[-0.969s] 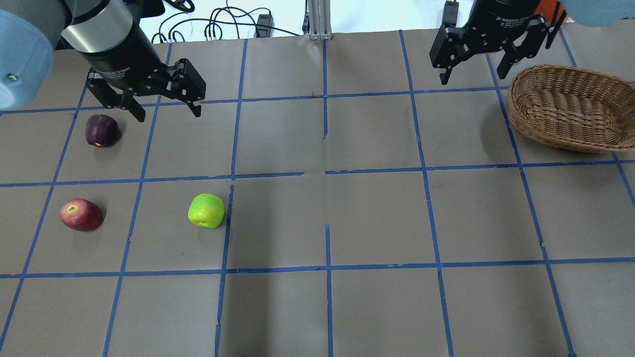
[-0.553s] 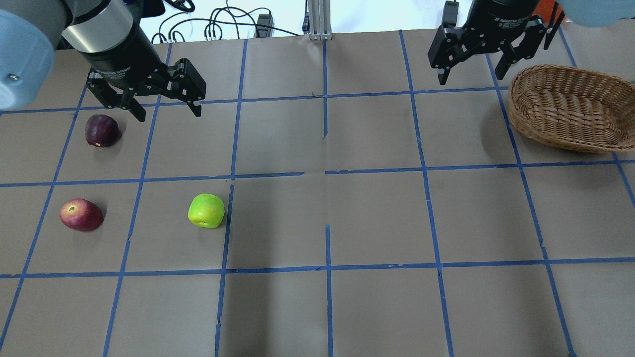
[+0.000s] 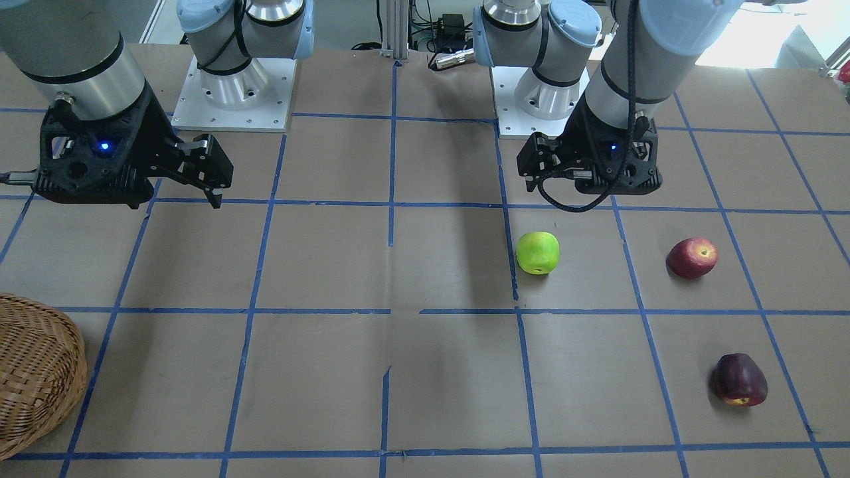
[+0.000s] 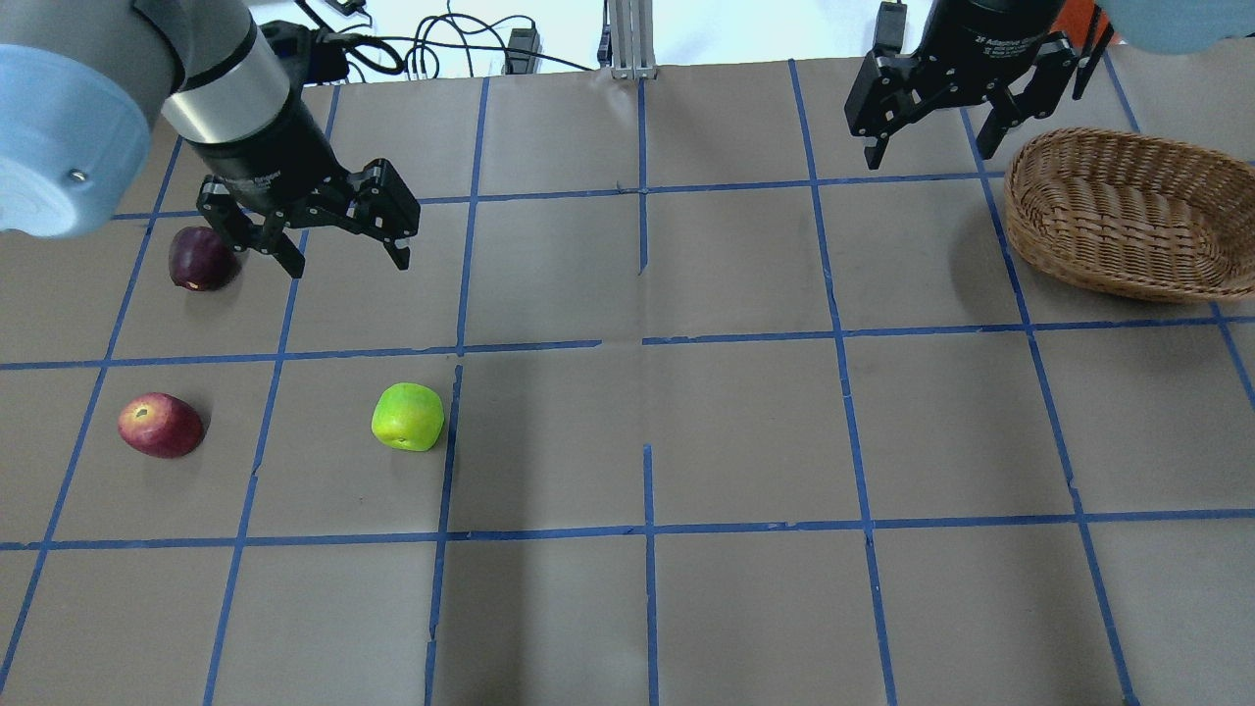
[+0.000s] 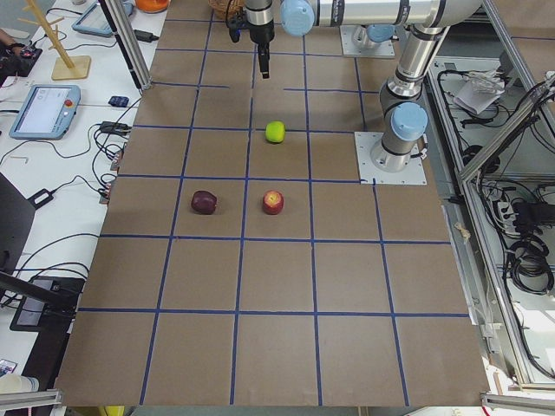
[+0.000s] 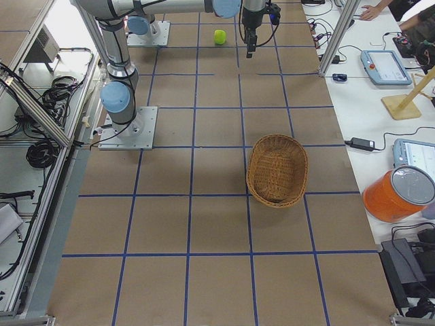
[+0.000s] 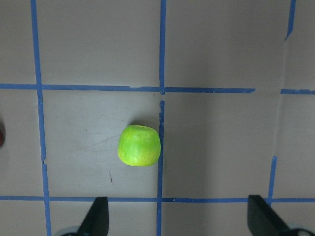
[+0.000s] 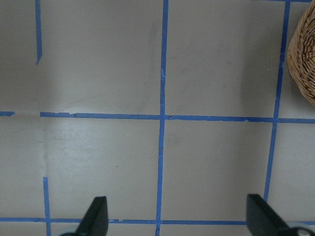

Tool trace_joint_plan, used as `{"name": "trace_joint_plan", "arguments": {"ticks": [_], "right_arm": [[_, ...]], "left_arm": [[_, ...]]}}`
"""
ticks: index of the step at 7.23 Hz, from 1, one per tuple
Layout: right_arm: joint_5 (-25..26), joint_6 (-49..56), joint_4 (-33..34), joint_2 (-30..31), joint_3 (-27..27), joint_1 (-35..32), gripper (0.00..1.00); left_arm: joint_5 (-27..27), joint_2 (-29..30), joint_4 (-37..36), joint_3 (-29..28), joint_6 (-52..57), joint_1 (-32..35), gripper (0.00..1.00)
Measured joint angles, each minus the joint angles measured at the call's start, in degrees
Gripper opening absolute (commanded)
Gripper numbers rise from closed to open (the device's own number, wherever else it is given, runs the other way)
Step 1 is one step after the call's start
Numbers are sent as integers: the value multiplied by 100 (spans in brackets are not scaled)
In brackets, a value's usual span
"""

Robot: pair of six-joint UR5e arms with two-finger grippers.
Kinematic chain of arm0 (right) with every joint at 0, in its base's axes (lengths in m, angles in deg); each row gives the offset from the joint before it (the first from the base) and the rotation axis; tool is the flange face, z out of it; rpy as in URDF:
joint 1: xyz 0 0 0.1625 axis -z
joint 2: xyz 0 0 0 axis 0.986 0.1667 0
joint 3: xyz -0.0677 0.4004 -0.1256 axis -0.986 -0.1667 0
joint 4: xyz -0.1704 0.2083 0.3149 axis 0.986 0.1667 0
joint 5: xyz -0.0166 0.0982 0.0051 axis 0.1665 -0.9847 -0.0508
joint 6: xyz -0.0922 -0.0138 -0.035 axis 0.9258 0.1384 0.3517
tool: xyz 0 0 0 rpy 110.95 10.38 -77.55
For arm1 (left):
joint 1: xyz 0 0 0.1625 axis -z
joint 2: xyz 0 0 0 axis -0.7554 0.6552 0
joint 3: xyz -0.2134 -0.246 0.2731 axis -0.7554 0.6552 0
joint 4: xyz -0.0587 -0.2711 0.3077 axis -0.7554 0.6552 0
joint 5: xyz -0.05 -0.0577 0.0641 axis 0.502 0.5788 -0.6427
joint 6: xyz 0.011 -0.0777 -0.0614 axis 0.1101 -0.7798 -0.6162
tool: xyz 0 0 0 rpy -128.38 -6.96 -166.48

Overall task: Put all apples into basket
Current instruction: 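Reach the left gripper down to the green apple and grasp it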

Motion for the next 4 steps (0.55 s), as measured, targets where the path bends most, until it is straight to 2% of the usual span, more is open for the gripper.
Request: {"name": "trace_joint_plan", "arguments": {"ticks": [4], "right_arm": [[-1,0,0,-1,0,-6,100]], "left_arm": [[-189,508,-1884,1593,542,-171,100]]}}
